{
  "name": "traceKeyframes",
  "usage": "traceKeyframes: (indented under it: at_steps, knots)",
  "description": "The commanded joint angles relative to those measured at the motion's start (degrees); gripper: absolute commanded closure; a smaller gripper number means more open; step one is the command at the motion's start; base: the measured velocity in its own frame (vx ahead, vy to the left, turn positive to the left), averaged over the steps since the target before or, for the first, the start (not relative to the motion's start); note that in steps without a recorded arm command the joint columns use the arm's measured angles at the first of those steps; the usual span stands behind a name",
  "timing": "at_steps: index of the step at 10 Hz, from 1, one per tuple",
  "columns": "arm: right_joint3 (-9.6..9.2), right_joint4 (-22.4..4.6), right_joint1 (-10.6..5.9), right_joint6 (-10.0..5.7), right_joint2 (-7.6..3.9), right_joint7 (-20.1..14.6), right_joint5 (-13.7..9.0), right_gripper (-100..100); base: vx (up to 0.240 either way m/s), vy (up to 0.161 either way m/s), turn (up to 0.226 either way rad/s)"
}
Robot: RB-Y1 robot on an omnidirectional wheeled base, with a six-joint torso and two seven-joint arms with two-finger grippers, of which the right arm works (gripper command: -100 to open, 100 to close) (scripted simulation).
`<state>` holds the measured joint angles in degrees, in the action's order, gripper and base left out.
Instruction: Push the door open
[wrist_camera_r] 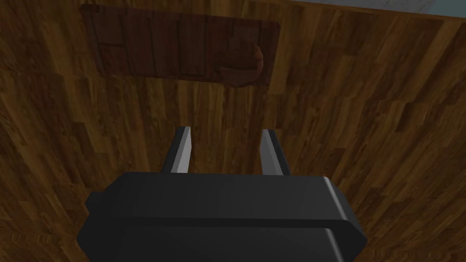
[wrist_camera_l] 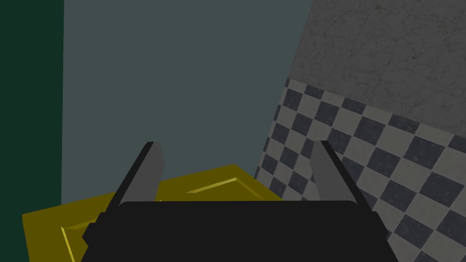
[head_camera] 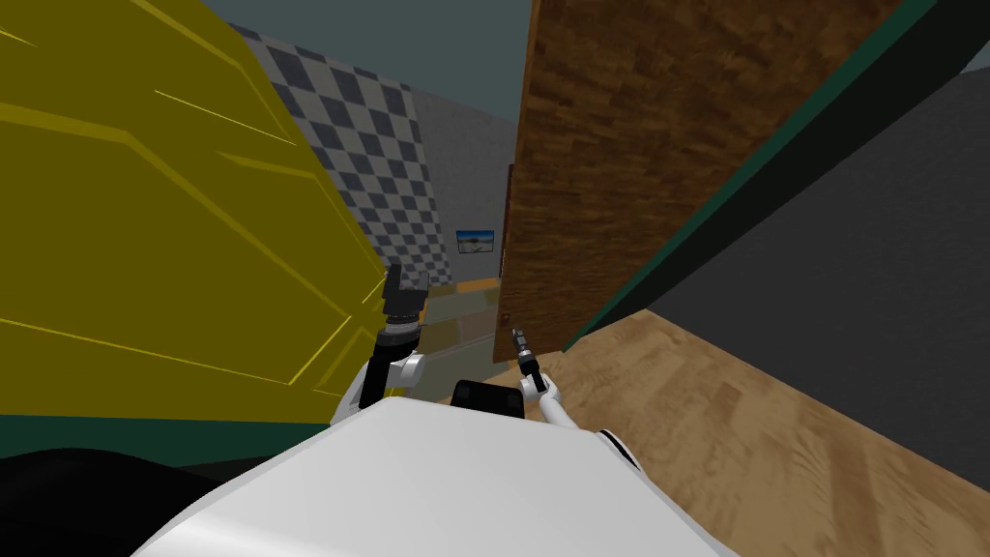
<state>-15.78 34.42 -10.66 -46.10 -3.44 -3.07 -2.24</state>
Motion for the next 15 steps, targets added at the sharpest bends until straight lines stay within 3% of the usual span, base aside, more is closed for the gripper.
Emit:
traceKeyframes:
  at_steps: [1,4,5,9,14,15]
  knots:
    - [-0.14,0.1,-0.03,0.06,0.18,-0.2,0.0,-100,-0.206,0.007,-0.036]
    - [-0.39,0.5,-0.02,0.21,0.98,-0.4,0.0,-100,-0.201,-0.023,-0.028]
    - [-0.31,0.1,-0.23,0.01,0.77,-0.4,0.0,-100,-0.100,-0.020,-0.004]
    - [0.16,-0.2,-0.33,-0.31,0.08,-0.1,-0.2,-100,0.156,0.059,0.022]
    - [0.54,-0.2,-0.32,-0.46,0.57,0.3,-0.4,-100,0.184,0.058,0.020]
    - [0.54,-0.2,-0.32,-0.46,0.57,0.3,-0.4,100,-0.025,-0.004,-0.006]
